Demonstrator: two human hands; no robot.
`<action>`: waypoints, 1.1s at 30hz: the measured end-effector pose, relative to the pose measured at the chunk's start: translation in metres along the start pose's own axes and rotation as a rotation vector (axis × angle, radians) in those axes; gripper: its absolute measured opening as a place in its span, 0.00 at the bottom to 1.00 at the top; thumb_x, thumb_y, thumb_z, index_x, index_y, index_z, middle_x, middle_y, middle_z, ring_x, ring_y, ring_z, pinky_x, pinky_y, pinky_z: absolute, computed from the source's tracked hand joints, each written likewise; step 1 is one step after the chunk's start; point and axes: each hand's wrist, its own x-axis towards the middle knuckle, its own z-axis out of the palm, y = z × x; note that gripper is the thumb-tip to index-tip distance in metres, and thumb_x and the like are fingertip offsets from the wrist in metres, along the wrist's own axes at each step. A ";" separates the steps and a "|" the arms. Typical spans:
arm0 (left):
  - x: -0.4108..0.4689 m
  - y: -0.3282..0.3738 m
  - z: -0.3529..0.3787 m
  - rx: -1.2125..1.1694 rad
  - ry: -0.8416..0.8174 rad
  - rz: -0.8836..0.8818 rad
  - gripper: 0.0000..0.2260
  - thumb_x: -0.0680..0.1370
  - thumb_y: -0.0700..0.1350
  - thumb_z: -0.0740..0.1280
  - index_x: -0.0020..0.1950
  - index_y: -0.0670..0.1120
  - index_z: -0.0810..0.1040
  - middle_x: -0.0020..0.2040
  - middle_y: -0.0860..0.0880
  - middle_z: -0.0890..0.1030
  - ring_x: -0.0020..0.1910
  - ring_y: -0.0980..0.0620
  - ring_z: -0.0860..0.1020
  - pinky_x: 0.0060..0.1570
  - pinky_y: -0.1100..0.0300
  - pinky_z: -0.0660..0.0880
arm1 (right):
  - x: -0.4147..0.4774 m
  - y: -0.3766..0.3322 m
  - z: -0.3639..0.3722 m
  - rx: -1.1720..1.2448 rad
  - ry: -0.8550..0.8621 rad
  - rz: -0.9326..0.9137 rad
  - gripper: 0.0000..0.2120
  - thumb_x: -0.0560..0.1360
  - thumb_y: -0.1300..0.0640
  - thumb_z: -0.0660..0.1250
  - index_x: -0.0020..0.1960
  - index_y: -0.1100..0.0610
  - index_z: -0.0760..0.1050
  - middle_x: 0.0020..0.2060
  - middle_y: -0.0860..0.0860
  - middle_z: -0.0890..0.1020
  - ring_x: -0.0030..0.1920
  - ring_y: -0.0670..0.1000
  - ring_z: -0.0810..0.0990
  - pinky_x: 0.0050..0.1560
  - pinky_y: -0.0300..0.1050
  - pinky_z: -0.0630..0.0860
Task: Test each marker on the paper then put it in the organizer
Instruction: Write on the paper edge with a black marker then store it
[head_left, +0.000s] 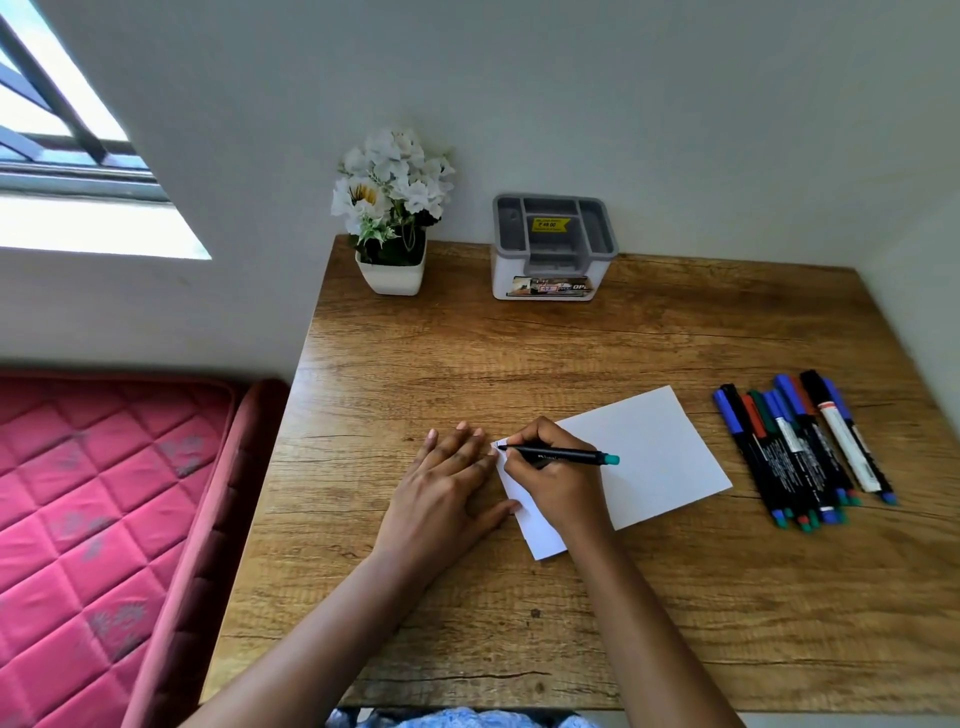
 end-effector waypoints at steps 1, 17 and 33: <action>0.000 0.000 0.000 -0.006 0.001 0.001 0.29 0.74 0.64 0.61 0.64 0.44 0.78 0.67 0.45 0.75 0.71 0.48 0.67 0.71 0.53 0.54 | 0.000 0.000 0.000 0.001 -0.003 -0.004 0.02 0.72 0.61 0.71 0.42 0.56 0.78 0.37 0.41 0.81 0.42 0.37 0.80 0.40 0.26 0.74; 0.000 0.001 -0.001 -0.004 0.004 -0.010 0.30 0.74 0.65 0.61 0.64 0.44 0.78 0.67 0.45 0.75 0.71 0.48 0.66 0.72 0.53 0.54 | 0.002 0.001 0.001 -0.016 0.037 0.045 0.03 0.71 0.60 0.71 0.42 0.55 0.78 0.38 0.41 0.81 0.44 0.39 0.80 0.43 0.32 0.75; 0.000 0.002 -0.002 -0.008 -0.016 -0.016 0.30 0.74 0.64 0.61 0.64 0.44 0.77 0.67 0.45 0.74 0.71 0.48 0.66 0.72 0.55 0.51 | 0.001 0.003 0.001 0.052 0.062 0.083 0.07 0.71 0.62 0.70 0.41 0.51 0.77 0.37 0.43 0.82 0.42 0.46 0.82 0.46 0.52 0.81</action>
